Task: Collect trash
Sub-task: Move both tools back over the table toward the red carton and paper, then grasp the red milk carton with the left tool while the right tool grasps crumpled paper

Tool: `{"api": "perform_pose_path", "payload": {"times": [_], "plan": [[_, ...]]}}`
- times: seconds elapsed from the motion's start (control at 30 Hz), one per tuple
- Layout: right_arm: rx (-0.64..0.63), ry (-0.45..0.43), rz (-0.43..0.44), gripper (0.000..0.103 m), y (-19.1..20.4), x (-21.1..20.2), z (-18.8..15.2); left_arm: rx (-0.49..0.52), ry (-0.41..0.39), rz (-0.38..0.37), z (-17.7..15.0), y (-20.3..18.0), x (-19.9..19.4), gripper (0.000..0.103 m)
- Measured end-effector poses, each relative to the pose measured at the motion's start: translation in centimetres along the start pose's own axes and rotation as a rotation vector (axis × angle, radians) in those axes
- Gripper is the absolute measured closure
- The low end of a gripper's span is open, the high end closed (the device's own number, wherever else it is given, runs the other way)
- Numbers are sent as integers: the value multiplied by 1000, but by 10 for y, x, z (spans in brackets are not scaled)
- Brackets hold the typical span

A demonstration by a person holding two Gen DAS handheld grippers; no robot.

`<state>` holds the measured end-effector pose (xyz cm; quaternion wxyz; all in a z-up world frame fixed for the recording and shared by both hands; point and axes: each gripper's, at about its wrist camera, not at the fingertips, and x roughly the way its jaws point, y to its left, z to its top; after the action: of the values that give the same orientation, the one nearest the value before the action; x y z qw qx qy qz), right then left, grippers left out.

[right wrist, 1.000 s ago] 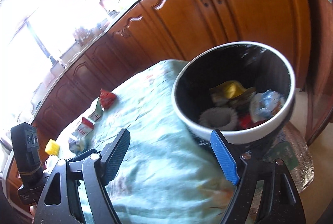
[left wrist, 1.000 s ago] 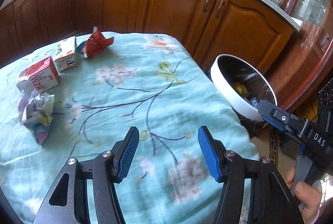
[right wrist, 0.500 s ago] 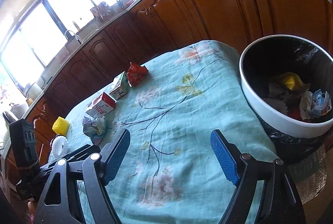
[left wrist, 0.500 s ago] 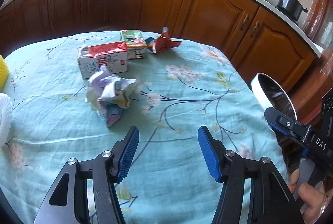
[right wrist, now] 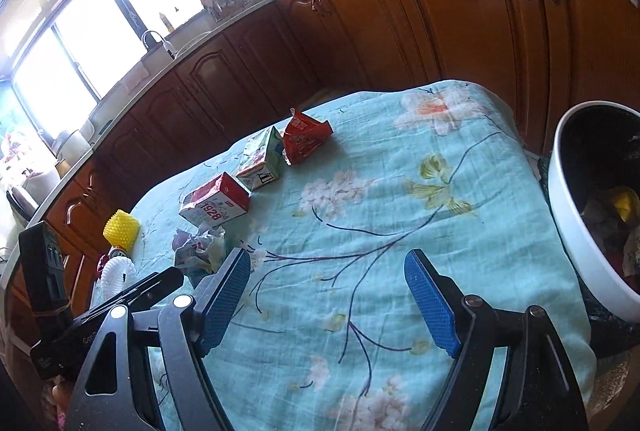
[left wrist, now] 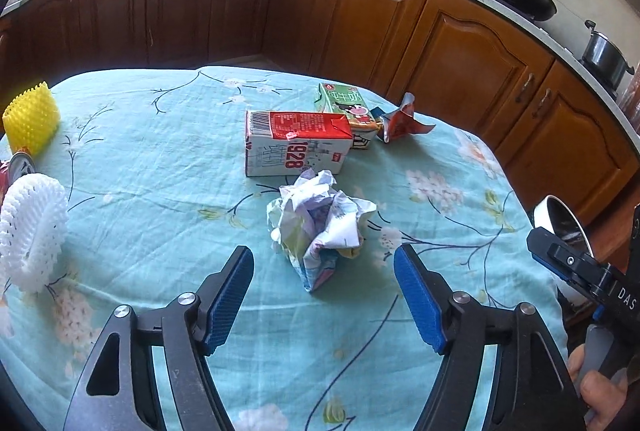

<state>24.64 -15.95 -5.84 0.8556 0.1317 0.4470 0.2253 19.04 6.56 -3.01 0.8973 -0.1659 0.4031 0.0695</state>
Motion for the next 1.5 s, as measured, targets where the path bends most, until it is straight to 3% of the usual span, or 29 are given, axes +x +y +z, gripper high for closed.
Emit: {"api": "perform_pose_path", "payload": {"times": [0.23,0.37,0.57,0.73,0.9,0.93,1.0,1.07,1.4,1.5], "plan": [[-13,15,24,22,12,19,14,16,-30,4,25,15,4,31],[-19,40,59,22,21,29,12,132,-36,30,48,22,14,31],[-19,104,155,22,43,45,-6,286,30,45,75,37,49,31],[11,155,241,27,64,68,-14,267,67,33,86,50,68,31],[36,182,262,36,77,96,-10,277,66,24,82,51,72,30],[41,189,273,39,78,101,-10,275,67,20,81,52,70,30],[31,207,292,82,82,106,-9,271,70,11,81,53,71,29],[11,202,274,103,83,103,-8,277,75,-5,84,52,75,26],[59,124,211,103,36,51,-5,356,86,-8,87,21,109,28],[91,99,156,103,11,38,0,388,83,-3,80,9,110,53]]}}
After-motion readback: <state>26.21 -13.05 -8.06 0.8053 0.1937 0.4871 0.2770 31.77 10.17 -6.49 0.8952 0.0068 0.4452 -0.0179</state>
